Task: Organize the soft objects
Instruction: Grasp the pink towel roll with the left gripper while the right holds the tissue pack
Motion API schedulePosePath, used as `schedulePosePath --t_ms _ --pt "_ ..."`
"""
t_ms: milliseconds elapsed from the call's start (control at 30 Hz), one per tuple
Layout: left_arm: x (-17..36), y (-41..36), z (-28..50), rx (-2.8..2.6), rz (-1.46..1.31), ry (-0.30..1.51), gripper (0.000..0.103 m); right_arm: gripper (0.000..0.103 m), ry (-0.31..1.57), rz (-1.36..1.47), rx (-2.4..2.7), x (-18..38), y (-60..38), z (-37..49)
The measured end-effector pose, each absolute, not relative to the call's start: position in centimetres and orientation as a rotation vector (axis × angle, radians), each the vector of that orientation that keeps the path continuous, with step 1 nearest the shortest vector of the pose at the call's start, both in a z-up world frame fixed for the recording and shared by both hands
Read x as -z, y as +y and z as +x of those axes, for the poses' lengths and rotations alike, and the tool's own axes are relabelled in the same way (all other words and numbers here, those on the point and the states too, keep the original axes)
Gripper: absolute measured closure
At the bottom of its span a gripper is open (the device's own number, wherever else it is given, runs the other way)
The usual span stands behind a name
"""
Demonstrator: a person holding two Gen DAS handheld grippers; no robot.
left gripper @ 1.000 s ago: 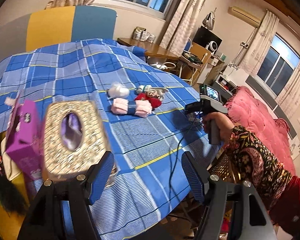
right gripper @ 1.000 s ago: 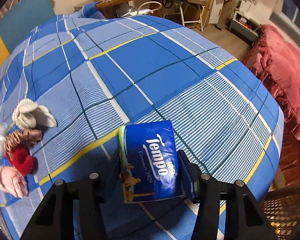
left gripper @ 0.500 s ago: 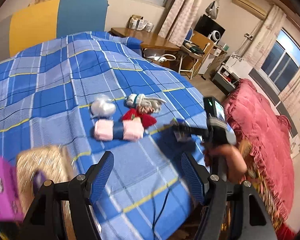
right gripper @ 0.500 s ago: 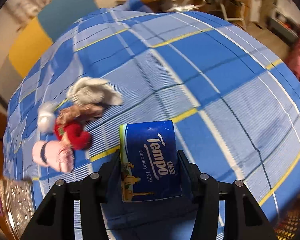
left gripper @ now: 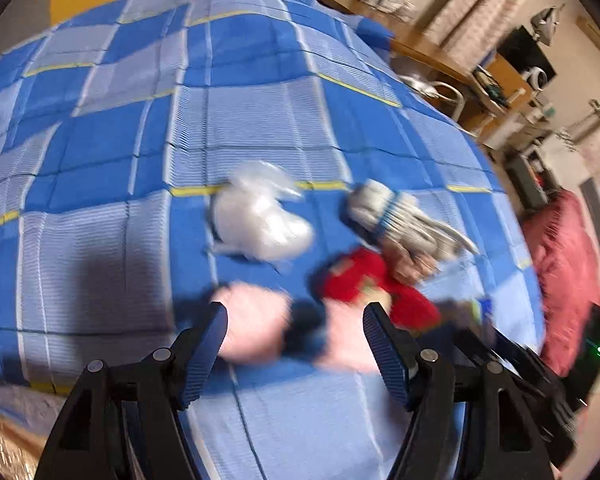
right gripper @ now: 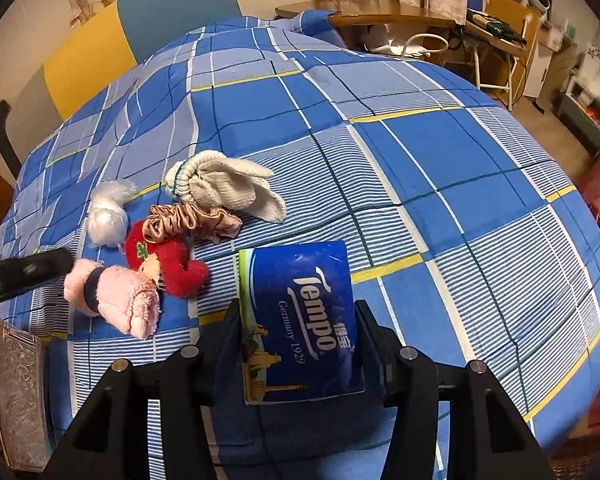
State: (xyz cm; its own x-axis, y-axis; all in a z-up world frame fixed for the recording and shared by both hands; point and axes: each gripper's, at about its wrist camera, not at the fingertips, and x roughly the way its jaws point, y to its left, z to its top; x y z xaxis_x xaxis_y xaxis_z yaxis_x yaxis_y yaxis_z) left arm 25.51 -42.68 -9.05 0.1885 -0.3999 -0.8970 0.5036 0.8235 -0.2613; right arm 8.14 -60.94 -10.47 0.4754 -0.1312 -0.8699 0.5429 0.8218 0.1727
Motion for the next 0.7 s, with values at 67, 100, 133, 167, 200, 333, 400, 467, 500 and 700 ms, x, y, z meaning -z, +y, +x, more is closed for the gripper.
schedulePosePath --t_ms 67,100,133,167,200,333,400,467,500,700 --pt "9.9 -42.6 26.0 0.616 0.098 1.233 0.032 0.049 0.992 0.473 0.431 10.5 -61.1 8.4" --pt "10.5 -42.4 26.0 0.625 0.074 1.267 0.032 0.049 0.989 0.475 0.433 10.5 -61.2 8.4" --pt "10.8 -42.2 26.1 0.638 0.042 1.293 0.032 0.049 0.987 0.475 0.439 10.5 -61.2 8.5" --pt "10.8 -41.7 25.8 0.655 -0.016 1.315 0.032 0.049 0.985 0.477 0.444 10.6 -61.3 8.7" --pt "10.4 -41.4 25.2 0.672 -0.059 1.319 0.032 0.049 0.981 0.487 0.447 10.5 -61.5 8.6" --pt "8.2 -40.2 20.5 0.808 -0.172 1.353 0.032 0.049 0.964 0.51 0.474 10.3 -61.9 8.0" --pt "7.0 -40.6 17.0 0.921 -0.091 1.366 0.031 0.049 0.96 0.519 0.483 10.3 -62.1 7.8" --pt "6.1 -41.1 16.0 0.933 0.011 1.317 0.031 0.049 0.964 0.517 0.487 10.4 -62.1 7.8" --pt "5.4 -41.4 16.2 0.904 0.071 1.257 0.03 0.049 0.963 0.514 0.489 10.3 -62.0 7.8" --pt "6.6 -44.2 20.2 0.813 0.29 1.222 0.028 0.049 0.957 0.506 0.491 10.2 -61.9 7.7"
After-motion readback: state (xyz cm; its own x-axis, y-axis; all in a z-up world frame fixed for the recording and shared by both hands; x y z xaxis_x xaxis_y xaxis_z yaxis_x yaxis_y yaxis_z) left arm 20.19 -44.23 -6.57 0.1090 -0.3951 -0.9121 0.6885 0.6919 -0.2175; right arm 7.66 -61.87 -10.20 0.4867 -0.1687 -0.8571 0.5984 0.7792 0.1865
